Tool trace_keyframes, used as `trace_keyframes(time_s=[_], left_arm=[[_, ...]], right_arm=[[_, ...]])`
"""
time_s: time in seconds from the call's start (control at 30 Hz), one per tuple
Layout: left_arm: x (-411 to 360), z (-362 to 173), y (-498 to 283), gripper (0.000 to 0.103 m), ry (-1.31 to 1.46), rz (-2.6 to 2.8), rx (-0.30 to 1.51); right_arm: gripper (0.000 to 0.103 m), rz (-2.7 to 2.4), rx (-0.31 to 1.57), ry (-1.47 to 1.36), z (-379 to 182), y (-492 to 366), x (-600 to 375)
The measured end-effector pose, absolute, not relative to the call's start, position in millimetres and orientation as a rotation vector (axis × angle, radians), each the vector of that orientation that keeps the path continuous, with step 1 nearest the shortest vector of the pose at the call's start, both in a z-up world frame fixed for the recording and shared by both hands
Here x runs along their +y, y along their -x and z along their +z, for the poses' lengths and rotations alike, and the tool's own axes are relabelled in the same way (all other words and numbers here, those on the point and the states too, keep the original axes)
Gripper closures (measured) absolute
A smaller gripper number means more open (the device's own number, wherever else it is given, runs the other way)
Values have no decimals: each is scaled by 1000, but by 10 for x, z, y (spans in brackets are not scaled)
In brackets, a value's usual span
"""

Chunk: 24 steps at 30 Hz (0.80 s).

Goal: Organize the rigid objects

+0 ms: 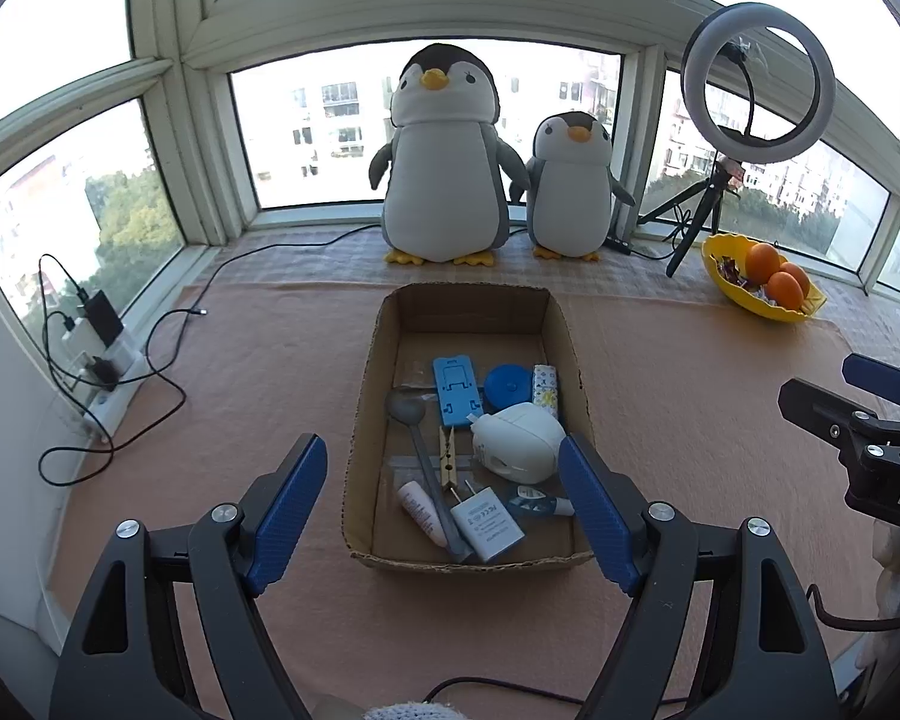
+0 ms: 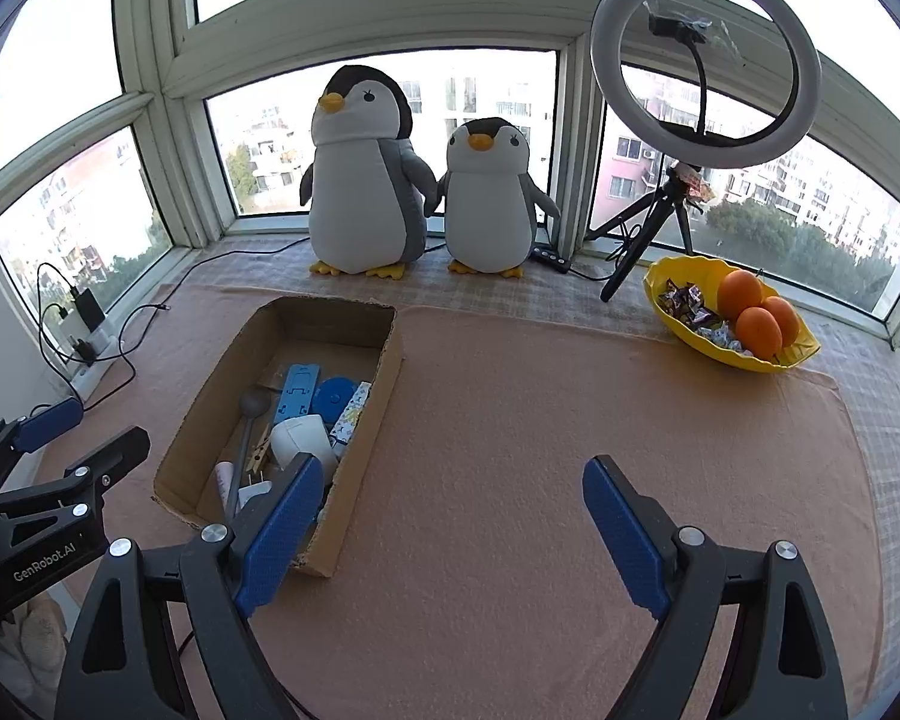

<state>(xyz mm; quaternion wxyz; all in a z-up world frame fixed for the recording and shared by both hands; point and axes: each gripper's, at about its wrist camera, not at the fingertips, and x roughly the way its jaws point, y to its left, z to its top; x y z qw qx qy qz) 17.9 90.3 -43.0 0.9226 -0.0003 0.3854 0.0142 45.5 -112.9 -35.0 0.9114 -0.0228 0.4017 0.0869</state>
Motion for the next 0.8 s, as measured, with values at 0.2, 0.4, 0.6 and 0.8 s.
trace_keyframes(time_s=[0.2,0.4,0.6,0.8], left_arm=[[904,-430,-180,23,0,28,792],[897,-426,-184,23,-1,27,791],[900,-424,-185,23,-2,28,792],[919,-433,-200,23,-3,33,800]], right_arm=[[17,179,829,48,-352,-452,-1133],[17,179,830,48,-354,-451,-1129],[17,180,834,52,-379,-449,-1126],[17,178,838,50,-407,-457,-1124]])
